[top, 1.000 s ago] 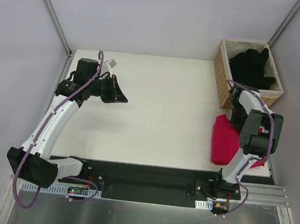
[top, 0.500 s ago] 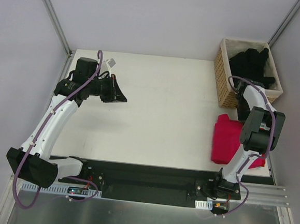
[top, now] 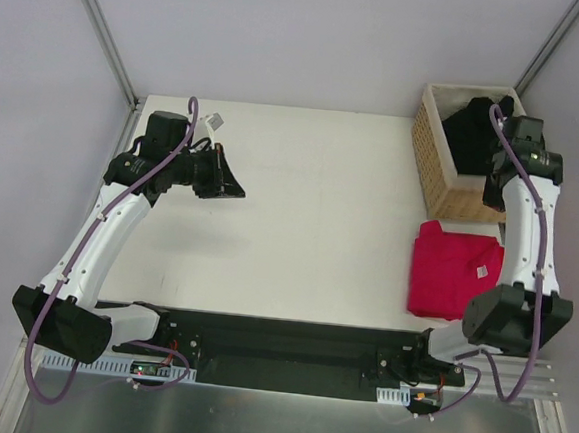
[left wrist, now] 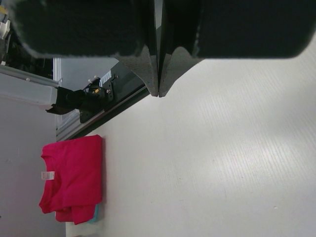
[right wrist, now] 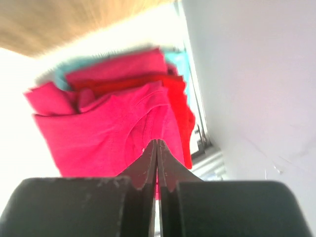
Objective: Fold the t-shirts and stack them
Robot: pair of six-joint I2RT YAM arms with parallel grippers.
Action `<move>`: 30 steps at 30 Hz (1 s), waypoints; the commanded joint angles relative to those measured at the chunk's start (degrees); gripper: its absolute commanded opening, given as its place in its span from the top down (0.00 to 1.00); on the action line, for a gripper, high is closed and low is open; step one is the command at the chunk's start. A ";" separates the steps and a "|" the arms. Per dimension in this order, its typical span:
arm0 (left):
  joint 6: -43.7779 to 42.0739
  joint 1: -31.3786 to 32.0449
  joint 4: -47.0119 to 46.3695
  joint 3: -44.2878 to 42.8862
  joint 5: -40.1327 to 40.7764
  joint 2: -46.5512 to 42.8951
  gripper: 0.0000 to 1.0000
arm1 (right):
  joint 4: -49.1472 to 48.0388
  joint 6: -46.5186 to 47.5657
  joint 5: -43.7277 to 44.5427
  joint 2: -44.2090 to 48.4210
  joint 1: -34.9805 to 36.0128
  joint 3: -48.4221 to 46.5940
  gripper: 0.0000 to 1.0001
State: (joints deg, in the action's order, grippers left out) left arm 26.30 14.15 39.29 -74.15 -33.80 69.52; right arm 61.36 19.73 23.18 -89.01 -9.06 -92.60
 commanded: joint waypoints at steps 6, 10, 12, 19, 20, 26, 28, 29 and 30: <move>-1.78 -0.44 -0.62 -1.44 -1.53 -2.72 1.00 | 2.71 -5.40 -6.02 7.70 0.36 3.03 0.99; -1.70 -0.44 -0.44 -0.39 -1.44 -5.08 1.00 | 1.57 -7.42 -11.56 10.78 0.36 5.66 0.99; -1.35 -0.44 -0.44 0.58 -1.36 -5.62 1.00 | 1.48 -9.61 -16.73 11.66 0.45 7.77 0.99; -0.82 -0.44 -0.88 0.76 -0.65 -6.32 1.00 | -9.75 -18.75 -26.34 20.27 8.60 32.10 0.99; -0.64 -0.44 -0.97 0.94 -0.65 -6.24 1.00 | -10.29 -19.46 -25.91 20.46 12.01 35.35 0.99; 0.32 -0.44 -2.81 0.85 -1.09 -5.36 1.00 | -15.47 -27.80 -20.55 17.83 27.67 44.07 0.99; 0.59 -0.44 -3.34 0.76 -1.00 -5.27 1.00 | -18.37 -29.21 -19.32 17.03 28.92 46.70 0.99; 0.76 -0.44 -3.43 0.76 -0.92 -5.27 1.00 | -19.43 -29.74 -18.62 16.59 29.45 47.33 0.99; 0.77 -0.44 -3.52 0.85 -0.92 -5.35 1.00 | -21.18 -29.57 -17.30 15.63 29.45 47.94 0.99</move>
State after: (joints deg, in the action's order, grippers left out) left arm 26.44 14.15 38.15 -73.23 -34.06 64.27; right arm 47.24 -4.78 1.23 -71.59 19.38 -47.11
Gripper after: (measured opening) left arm 0.002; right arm 0.011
